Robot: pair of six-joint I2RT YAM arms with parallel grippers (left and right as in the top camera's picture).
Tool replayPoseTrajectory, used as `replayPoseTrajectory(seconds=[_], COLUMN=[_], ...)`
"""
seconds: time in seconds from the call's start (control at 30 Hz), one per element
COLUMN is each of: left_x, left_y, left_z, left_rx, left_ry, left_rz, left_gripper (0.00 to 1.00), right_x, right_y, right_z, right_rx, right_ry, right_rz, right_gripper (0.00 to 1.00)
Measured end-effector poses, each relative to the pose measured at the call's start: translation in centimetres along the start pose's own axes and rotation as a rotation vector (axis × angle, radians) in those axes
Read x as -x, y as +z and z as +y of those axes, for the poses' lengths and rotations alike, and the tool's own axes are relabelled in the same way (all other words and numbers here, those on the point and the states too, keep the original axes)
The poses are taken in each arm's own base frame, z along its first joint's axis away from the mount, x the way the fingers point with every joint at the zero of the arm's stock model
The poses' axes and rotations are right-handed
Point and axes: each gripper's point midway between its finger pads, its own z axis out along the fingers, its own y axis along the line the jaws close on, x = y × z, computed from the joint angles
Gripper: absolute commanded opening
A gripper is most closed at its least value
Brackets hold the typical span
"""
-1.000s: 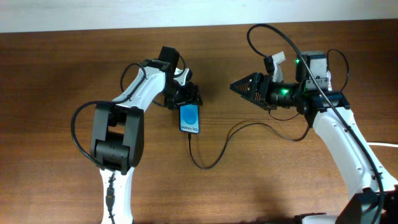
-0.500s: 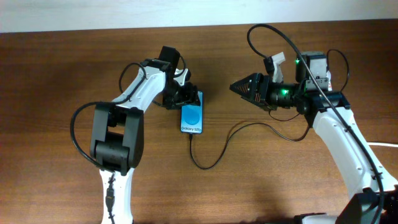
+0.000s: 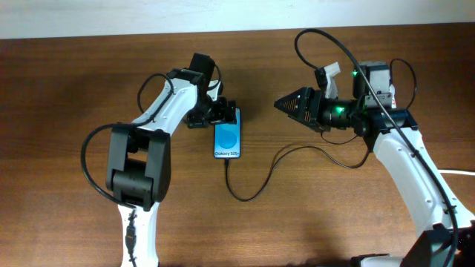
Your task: Plug charger to phone and switch on socket
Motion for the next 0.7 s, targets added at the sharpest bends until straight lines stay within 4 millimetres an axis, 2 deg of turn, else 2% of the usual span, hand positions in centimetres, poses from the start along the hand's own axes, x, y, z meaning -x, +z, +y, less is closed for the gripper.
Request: replayPoseTrajectory(seconds=[0.17,0.3,0.43,0.5,0.6,0.67,0.7], left_x=[0.1,0.2,2.1,2.7,2.7,2.1,1.7], left_y=[-0.2,-1.6,-8.5,-13.2,-20.5,-24.1,-24.9], left_z=[0.4,1.0,0.8,0.5,0.3,0.2,0.1], left_rx=[0.026,0.047,0.041,0.028,0.010,0.005,0.003], left_ry=[-0.001,-0.017,-0.023,-0.023,-0.022,-0.021,-0.020], left_rz=[-0.003,-0.001,-0.132,-0.232,-0.381,-0.454,-0.467], left_gripper=[1.00,1.00,1.00,0.99,0.99,1.00,1.00], right_x=[0.1,0.3,0.0,-0.6,-1.4,-1.6,-1.8], right_y=[0.0,0.0,-0.9,-1.8,-3.7,-5.1,-5.7], right_z=[-0.2,-0.7,-0.4,0.0,0.9,1.8,2.1], right_rx=[-0.014,-0.043,-0.079,-0.113,-0.181,-0.226,-0.243], right_ry=[-0.018,-0.045,-0.072,-0.080,-0.104,-0.135,-0.146], right_rz=[-0.007,-0.018,-0.039,-0.046,-0.060,-0.078,-0.080], right_gripper=[0.82,0.92,0.99,1.00,0.99,0.99,0.98])
